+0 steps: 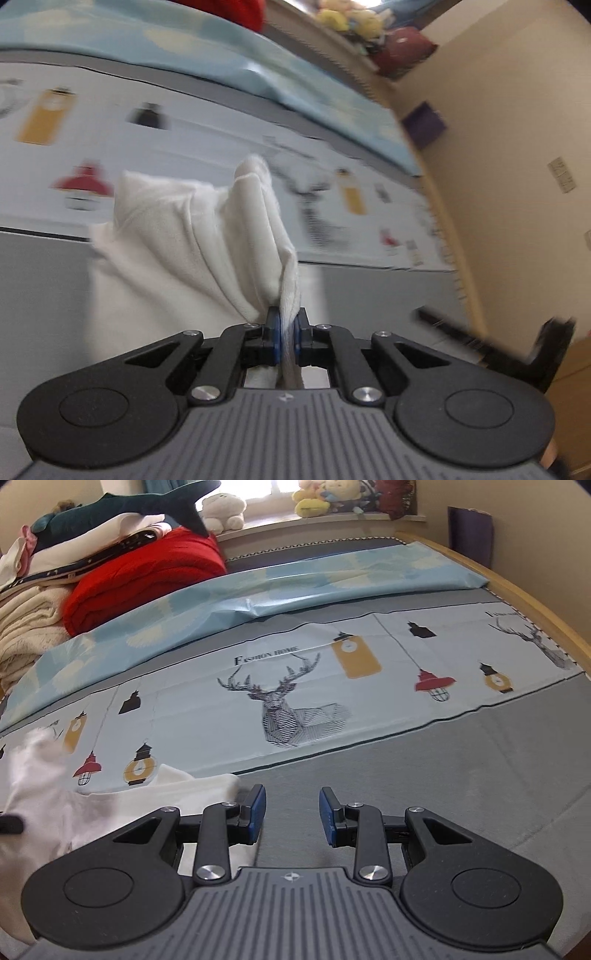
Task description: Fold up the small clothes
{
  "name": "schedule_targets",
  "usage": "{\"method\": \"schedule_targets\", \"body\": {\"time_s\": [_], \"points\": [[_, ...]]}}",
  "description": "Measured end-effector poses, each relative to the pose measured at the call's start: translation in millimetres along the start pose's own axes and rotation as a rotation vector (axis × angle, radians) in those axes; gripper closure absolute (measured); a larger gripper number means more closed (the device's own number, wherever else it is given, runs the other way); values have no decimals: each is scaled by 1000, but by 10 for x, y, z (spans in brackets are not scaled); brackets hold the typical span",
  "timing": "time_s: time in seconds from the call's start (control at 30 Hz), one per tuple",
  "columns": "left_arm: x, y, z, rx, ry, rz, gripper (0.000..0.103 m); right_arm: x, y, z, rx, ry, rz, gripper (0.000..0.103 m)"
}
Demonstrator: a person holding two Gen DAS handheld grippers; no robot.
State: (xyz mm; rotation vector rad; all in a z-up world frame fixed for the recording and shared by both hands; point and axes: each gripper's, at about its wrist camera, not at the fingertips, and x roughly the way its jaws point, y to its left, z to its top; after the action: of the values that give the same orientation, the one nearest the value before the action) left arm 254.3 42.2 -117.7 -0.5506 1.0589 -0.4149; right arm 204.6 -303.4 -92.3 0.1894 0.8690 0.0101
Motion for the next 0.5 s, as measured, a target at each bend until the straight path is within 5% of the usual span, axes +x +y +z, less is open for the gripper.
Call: {"method": "schedule_targets", "body": {"time_s": [0.13, 0.2, 0.3, 0.5], "points": [[261, -490, -58, 24, 31, -198, 81, 22, -90, -9, 19, 6, 6, 70], [196, -595, -60, 74, -5, -208, 78, 41, -122, -13, 32, 10, 14, 70], [162, -488, -103, 130, 15, -126, 78, 85, -130, -20, 40, 28, 41, 70], [457, 47, -363, 224, 248, 144, 78, 265, 20, -74, 50, 116, 161, 70]]}}
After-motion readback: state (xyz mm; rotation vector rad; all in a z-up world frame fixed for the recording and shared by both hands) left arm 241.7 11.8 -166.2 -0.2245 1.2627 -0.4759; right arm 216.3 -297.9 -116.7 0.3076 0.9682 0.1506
